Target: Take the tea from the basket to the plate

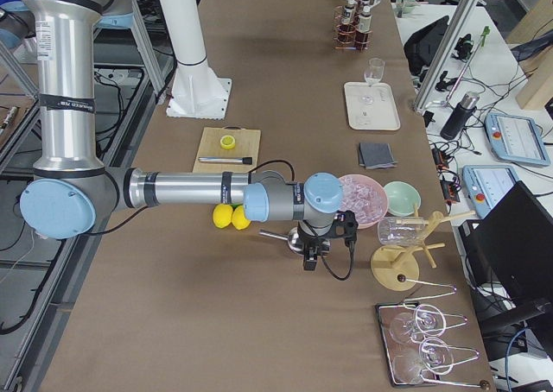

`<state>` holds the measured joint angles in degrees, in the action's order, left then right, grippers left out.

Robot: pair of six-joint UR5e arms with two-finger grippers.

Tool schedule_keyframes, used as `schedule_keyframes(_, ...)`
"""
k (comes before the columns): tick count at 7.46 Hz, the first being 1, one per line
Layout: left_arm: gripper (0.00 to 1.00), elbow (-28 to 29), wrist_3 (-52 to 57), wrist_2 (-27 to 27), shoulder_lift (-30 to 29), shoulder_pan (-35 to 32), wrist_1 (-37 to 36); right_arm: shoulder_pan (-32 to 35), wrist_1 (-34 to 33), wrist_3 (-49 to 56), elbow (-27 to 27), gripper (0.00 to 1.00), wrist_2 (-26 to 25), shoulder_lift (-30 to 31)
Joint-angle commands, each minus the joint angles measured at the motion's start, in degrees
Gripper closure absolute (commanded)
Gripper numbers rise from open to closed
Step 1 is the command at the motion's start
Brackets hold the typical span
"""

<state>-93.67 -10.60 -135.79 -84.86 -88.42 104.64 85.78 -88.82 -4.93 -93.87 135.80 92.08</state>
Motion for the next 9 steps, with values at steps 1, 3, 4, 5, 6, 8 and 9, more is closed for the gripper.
schedule_keyframes(1, 0.01, -0.1, 0.0, 0.0, -0.1, 0.0, 0.0, 0.0, 0.0, 0.0, -0.3, 0.00, 0.1, 0.1)
schedule_keyframes(3, 0.01, -0.1, 0.0, 0.0, -0.1, 0.0, 0.0, 0.1, 0.0, -0.2, -1.2, 0.00, 0.1, 0.8)
schedule_keyframes(4, 0.01, -0.2, 0.0, 0.0, -0.1, 0.1, 0.0, 0.2, 0.0, -0.7, -4.0, 0.00, 0.0, 3.0)
schedule_keyframes(5, 0.01, -0.1, 0.0, 0.0, -0.1, 0.0, 0.0, 0.3, 0.0, -0.7, -4.6, 0.00, -0.2, 4.7)
schedule_keyframes(6, 0.01, 0.0, 0.0, 0.0, -0.5, 0.1, 0.0, 0.3, -0.7, -0.8, -4.7, 0.00, -0.5, 4.3)
schedule_keyframes(8, 0.01, 0.1, 0.0, 0.2, -0.4, 0.4, 0.0, 0.3, -0.1, -0.8, -4.8, 0.00, -0.2, 4.3)
schedule_keyframes(9, 0.01, 0.0, 0.0, 0.1, -0.4, 0.4, 0.0, 0.3, 0.0, -0.8, -4.9, 0.00, 0.1, 4.7)
